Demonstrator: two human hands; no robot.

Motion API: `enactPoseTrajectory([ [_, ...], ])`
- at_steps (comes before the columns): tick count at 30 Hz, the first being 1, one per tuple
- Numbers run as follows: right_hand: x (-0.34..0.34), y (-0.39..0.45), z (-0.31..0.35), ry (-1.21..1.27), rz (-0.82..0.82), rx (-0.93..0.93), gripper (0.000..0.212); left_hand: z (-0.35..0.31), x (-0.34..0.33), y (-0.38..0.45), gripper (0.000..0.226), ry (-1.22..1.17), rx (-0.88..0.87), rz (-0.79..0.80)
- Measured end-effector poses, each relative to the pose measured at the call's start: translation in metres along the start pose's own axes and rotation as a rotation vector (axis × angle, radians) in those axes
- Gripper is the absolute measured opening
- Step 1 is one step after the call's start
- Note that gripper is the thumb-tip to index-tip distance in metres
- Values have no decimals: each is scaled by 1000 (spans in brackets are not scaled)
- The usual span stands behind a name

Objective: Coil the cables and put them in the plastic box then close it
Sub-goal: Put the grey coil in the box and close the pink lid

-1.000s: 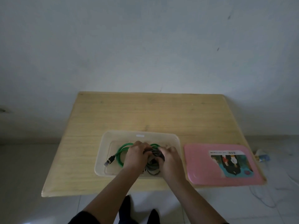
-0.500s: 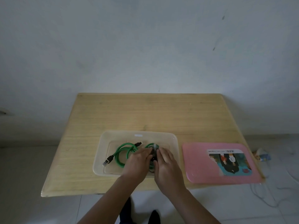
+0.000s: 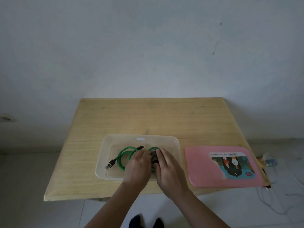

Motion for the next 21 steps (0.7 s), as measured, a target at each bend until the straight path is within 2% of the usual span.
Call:
enactPoseTrajectory([
  [6,10,6,2,-5,-51,-39,59,-3,11,3,10,38,-16,0],
  [9,16,5,-1,9,-76,-71,57,-10,15,9,5,46,-55,-3],
  [12,26,0,-14,-2,-95,-96,50,-29,9,21,20,88,-119,2],
  [17,47,-26,-65,-43,-156,-225,48,-79,-18,39,21,78,-233,-9],
  [21,60,-54,-125,-71,-127,-342,50,-117,-61,48,23,96,-263,68],
])
Point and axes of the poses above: each hand's wrist, its own y-axis towards the middle knuckle, its own x-axis out of the back of the hand, z = x × y, the point moved 4 cm from there along y, towards the middle knuckle, and after that the axes turned 15 degrees about z, right-handed, at the moved point
